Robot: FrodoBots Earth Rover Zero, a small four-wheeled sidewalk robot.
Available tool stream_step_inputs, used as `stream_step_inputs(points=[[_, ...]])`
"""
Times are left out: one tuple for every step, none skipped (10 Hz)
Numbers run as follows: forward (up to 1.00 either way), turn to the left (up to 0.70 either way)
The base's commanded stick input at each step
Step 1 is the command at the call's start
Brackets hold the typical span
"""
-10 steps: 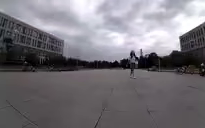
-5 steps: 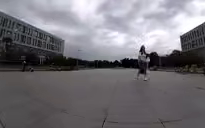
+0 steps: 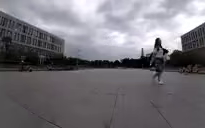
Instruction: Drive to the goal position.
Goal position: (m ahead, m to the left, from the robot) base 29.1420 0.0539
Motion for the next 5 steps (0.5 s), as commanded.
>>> stream_step_inputs(points=[[0.70, 0.00], [0.70, 0.00], [0.70, 0.00], [0.70, 0.00], [0.70, 0.00]])
